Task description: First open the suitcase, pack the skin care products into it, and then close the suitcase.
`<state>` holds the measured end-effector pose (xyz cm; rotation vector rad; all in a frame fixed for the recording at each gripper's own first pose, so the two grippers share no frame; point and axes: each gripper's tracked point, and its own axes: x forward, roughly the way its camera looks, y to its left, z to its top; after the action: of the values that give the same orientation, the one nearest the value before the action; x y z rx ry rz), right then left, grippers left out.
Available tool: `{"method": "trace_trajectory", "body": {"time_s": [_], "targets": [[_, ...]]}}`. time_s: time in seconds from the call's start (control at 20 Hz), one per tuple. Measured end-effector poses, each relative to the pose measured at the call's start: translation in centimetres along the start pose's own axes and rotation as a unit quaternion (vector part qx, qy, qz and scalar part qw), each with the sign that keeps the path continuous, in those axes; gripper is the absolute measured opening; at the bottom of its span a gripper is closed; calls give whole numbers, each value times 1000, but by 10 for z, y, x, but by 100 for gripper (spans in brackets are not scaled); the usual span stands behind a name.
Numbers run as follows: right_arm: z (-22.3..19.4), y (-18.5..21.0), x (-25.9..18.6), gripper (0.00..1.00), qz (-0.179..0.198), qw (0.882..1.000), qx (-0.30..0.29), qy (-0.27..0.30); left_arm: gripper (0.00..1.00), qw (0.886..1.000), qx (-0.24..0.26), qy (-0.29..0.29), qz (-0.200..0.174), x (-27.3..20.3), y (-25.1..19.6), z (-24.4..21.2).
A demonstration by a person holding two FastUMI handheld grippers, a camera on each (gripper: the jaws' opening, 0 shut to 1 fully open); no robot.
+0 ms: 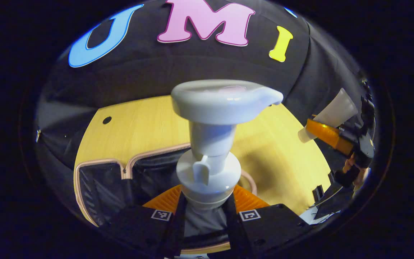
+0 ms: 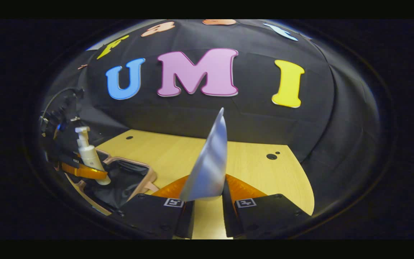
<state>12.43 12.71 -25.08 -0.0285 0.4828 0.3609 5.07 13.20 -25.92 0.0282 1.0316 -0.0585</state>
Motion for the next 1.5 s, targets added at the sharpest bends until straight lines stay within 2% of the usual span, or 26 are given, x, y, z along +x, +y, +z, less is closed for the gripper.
{"method": "trace_trajectory", "body": {"time_s": [0.05, 0.2, 0.35, 0.45, 0.55, 0.6, 0.65, 0.7, 0.75, 0.8, 0.85, 0.95, 1.0, 1.05, 1.1, 1.15, 1.25, 1.3, 1.4, 1.5], "targets": [[4, 12, -5, 37, 7, 1000, -5, -10, 54, 1000, 1, 27, -3, -6, 11, -19], [1, 42, -16, 37, 22, 1000, -10, -16, 53, 993, -2, 116, 4, -7, 44, -75], [-6, 65, -25, 37, 38, 999, 5, -14, 54, 983, -18, 181, -4, 9, 45, -106], [-9, 72, -30, 37, 42, 999, -4, -11, 54, 973, -57, 221, -24, 24, 41, -122], [-15, 80, -31, 37, 50, 999, -18, -10, 51, 960, -116, 249, -55, 41, 26, -134], [-25, 81, -31, 37, 52, 998, -21, 6, 53, 955, -132, 259, -61, 51, 28, -138], [-32, 83, -31, 37, 53, 998, -20, 16, 51, 954, -142, 259, -56, 58, 32, -141], [-35, 86, -32, 37, 53, 998, -17, 25, 54, 953, -140, 267, -45, 67, 38, -145], [-40, 89, -32, 37, 55, 998, -14, 34, 51, 952, -132, 276, -33, 70, 45, -151], [-44, 93, -33, 37, 56, 997, -13, 42, 61, 952, -128, 276, -31, 72, 44, -152], [-45, 96, -32, 37, 57, 997, -14, 47, 60, 957, -121, 259, -36, 74, 43, -147], [-50, 110, -29, 37, 70, 996, -15, 57, 67, 960, -135, 236, -62, 65, 32, -140], [-54, 119, -28, 37, 79, 995, -14, 67, 73, 964, -141, 218, -61, 62, 32, -132], [-57, 130, -27, 37, 90, 993, -12, 75, 89, 968, -141, 199, -56, 59, 36, -124], [-61, 142, -23, 37, 104, 991, -10, 86, 87, 973, -142, 173, -54, 54, 38, -116], [-66, 155, -21, 37, 120, 988, -4, 101, 89, 977, -148, 145, -59, 45, 41, -106], [-80, 180, -10, 37, 148, 981, 13, 127, 91, 979, -169, 56, -101, 22, 44, -71], [-91, 191, -5, 37, 158, 975, 24, 152, 91, 976, -183, 26, -118, 6, 49, -59], [-115, 215, 2, 37, 172, 963, 53, 200, 91, 971, -209, -20, -117, -18, 76, -49], [-135, 236, 10, 37, 182, 951, 74, 238, 91, 967, -230, -42, -97, -37, 113, -54]]}}
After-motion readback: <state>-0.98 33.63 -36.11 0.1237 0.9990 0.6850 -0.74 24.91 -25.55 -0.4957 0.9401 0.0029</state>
